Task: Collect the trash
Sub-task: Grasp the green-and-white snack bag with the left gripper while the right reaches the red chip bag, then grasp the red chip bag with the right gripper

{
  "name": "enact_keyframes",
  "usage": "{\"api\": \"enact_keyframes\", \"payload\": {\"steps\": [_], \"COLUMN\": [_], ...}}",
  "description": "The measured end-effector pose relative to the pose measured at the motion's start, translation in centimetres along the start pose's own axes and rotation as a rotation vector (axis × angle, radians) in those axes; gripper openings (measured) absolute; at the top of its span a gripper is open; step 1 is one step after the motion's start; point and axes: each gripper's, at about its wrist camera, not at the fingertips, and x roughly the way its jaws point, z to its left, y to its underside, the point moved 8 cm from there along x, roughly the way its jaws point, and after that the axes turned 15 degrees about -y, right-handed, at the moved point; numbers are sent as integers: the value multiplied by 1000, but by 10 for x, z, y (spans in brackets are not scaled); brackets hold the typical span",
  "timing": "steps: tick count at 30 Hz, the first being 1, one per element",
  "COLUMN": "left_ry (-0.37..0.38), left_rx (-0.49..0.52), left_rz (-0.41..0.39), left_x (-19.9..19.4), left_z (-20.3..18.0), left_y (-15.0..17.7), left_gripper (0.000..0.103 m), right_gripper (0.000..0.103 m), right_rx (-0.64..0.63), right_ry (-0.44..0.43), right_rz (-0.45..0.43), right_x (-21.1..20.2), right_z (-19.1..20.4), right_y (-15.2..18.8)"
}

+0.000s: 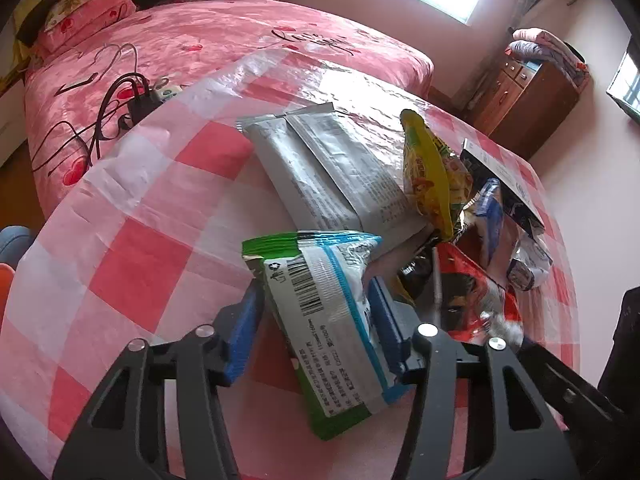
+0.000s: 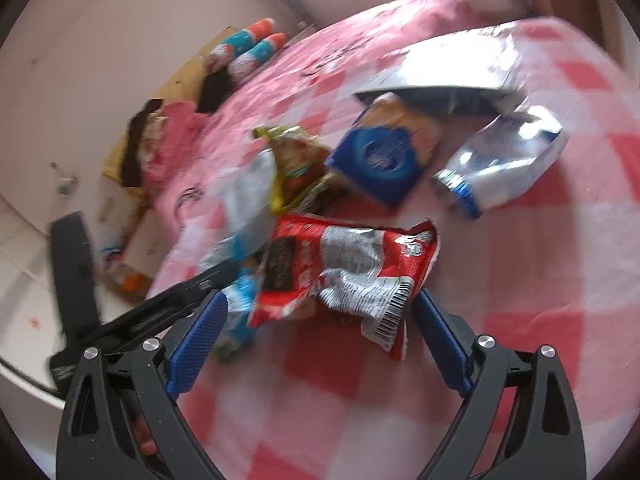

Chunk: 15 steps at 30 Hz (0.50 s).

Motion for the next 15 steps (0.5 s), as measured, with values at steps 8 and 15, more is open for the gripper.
{"api": "enact_keyframes", "payload": {"steps": [8,15], "left_ry": [-11,-12], "left_rx": [28,23], "left_rz": [-39,-44], "left_x": [-5,-12], "left_z": [6,22], "left_y": [5,11], "left_gripper": [45,43], "right_gripper": [92,92], "right_rx": [3,-237], "right_ry": [-155,132], "right_rz": [99,-1], "right_x": [-5,-19], "right_z": [37,36], "right_y": [13,-2]}}
